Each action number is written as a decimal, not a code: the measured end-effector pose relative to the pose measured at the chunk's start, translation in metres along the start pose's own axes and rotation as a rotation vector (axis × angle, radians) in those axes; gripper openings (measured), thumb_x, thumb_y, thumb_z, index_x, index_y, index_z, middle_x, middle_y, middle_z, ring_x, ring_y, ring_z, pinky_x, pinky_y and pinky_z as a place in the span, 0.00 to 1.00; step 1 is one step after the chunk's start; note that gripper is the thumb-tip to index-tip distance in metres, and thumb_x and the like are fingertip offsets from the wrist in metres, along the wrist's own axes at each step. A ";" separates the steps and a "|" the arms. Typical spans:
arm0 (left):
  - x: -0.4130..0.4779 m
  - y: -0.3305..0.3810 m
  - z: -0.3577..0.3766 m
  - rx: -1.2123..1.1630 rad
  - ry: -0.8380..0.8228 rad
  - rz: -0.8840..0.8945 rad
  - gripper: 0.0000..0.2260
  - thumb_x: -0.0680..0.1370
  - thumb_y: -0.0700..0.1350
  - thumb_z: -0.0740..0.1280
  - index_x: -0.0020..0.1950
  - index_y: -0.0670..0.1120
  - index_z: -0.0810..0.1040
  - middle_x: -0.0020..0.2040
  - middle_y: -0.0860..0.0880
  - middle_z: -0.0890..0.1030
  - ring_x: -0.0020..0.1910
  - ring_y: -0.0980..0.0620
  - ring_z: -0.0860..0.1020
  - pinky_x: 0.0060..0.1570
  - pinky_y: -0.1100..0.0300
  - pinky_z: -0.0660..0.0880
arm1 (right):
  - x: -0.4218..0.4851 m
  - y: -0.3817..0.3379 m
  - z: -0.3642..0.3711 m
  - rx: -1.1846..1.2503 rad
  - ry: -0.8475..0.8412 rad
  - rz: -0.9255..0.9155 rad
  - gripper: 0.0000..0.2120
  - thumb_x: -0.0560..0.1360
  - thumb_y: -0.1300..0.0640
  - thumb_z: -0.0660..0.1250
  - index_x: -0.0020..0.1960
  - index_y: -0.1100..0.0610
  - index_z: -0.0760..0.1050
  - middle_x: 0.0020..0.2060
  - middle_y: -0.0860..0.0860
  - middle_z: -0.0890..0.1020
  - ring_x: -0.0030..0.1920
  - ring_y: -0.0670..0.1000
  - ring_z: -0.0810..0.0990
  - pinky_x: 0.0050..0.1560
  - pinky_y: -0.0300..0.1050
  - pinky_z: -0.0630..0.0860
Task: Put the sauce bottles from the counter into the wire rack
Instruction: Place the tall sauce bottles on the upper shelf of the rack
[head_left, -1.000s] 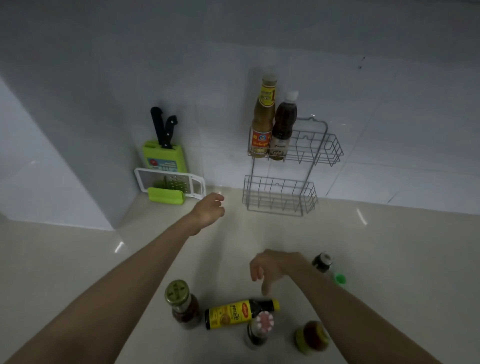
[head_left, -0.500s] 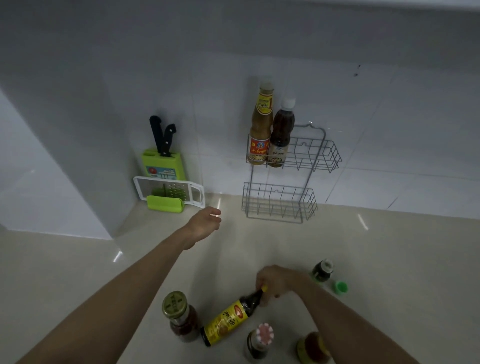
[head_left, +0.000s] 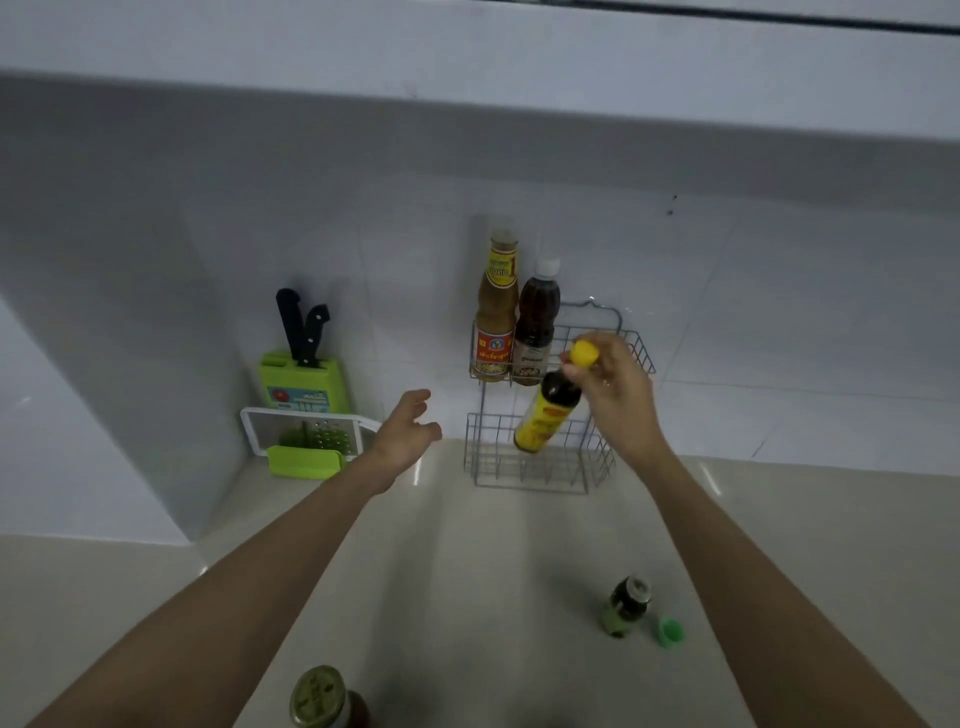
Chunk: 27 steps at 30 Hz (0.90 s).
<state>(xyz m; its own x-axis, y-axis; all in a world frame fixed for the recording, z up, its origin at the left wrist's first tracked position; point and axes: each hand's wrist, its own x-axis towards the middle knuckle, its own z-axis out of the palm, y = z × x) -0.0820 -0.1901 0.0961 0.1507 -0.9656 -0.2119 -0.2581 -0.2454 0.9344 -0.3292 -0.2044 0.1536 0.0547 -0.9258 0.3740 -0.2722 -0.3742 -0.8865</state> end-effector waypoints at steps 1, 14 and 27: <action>0.004 0.012 0.002 0.015 -0.014 0.019 0.29 0.76 0.37 0.64 0.75 0.50 0.60 0.76 0.44 0.63 0.72 0.44 0.65 0.62 0.56 0.65 | 0.015 -0.016 -0.011 -0.029 0.094 -0.060 0.11 0.75 0.61 0.68 0.56 0.53 0.72 0.47 0.43 0.82 0.53 0.51 0.82 0.57 0.49 0.78; 0.037 0.091 0.033 -0.001 -0.143 0.182 0.36 0.74 0.39 0.70 0.76 0.49 0.54 0.75 0.46 0.64 0.64 0.50 0.69 0.57 0.57 0.66 | 0.121 -0.018 -0.024 -0.317 0.018 0.014 0.15 0.75 0.54 0.68 0.60 0.51 0.70 0.55 0.54 0.81 0.52 0.54 0.80 0.52 0.50 0.77; 0.043 0.079 0.037 -0.048 -0.146 0.173 0.38 0.72 0.31 0.67 0.75 0.51 0.53 0.70 0.49 0.65 0.62 0.53 0.67 0.60 0.57 0.67 | 0.096 0.027 -0.028 -0.167 -0.250 0.131 0.30 0.68 0.62 0.77 0.66 0.53 0.69 0.54 0.45 0.79 0.57 0.51 0.78 0.52 0.38 0.76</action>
<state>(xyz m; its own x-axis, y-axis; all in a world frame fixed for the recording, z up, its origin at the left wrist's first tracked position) -0.1309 -0.2539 0.1507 -0.0325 -0.9960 -0.0831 -0.2219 -0.0739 0.9723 -0.3585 -0.3019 0.1737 0.2370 -0.9577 0.1630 -0.4455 -0.2562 -0.8578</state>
